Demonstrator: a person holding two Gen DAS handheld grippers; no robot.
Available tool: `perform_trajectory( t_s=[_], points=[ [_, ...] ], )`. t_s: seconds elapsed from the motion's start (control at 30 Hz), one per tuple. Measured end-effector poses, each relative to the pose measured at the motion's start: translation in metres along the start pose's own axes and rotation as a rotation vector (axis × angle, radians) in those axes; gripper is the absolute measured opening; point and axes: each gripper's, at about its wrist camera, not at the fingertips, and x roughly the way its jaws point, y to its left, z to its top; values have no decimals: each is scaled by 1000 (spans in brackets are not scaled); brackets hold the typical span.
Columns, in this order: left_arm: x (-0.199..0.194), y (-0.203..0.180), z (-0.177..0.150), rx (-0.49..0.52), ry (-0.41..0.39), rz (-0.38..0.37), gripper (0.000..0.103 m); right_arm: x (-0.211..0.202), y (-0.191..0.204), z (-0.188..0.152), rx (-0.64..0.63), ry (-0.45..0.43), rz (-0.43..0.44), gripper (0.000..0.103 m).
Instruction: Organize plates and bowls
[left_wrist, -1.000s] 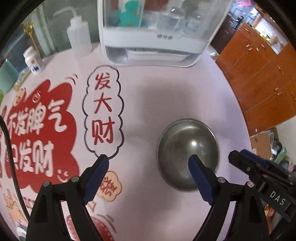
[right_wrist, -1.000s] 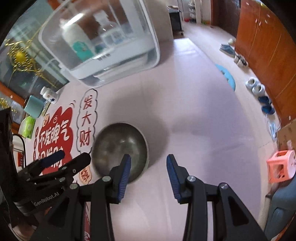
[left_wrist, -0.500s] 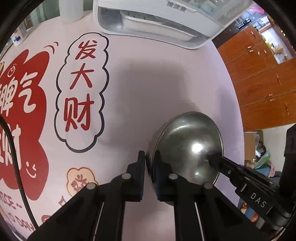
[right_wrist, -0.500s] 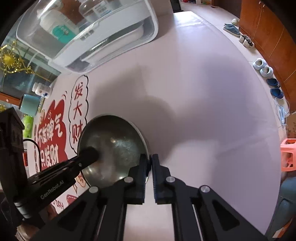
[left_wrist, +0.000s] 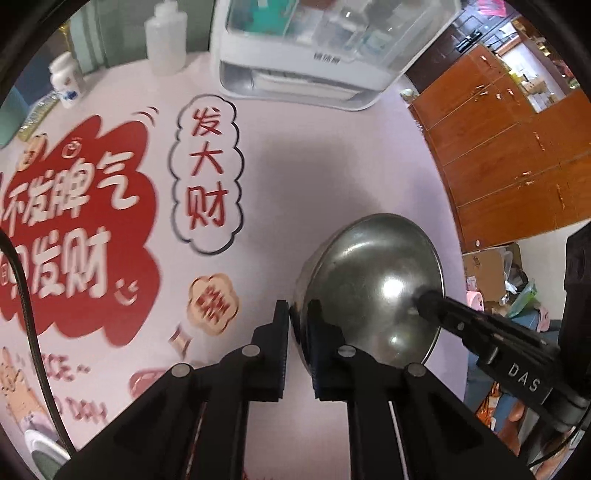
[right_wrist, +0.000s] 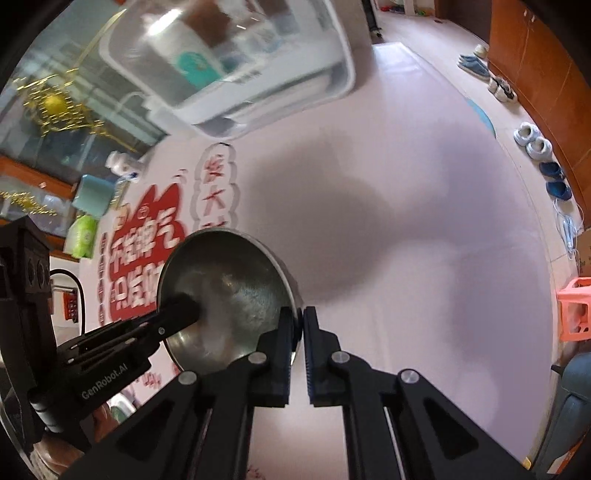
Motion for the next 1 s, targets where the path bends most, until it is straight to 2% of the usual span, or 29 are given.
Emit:
perform_trajectory(
  t_s=[0.17,0.37,0.53,0.77,1.0],
  points=[
    [-65,16,-27,25,-49,1,8,-41,45,-29,-60,-64,19,6],
    [-144,39,-81,48,-121,3,9,-75,98,-75,-127,-110,47,6],
    [-183,63,-129,69,-139,15,9,-89,136,-117,-188,-119,65,7],
    [-211,93,-186,75,-148,16,10,-94,170,-173,-247,-106,76,7],
    [-209,114,-228,58,-108,-3,10,-86,182,-214,-269,-79,78,7]
  ],
)
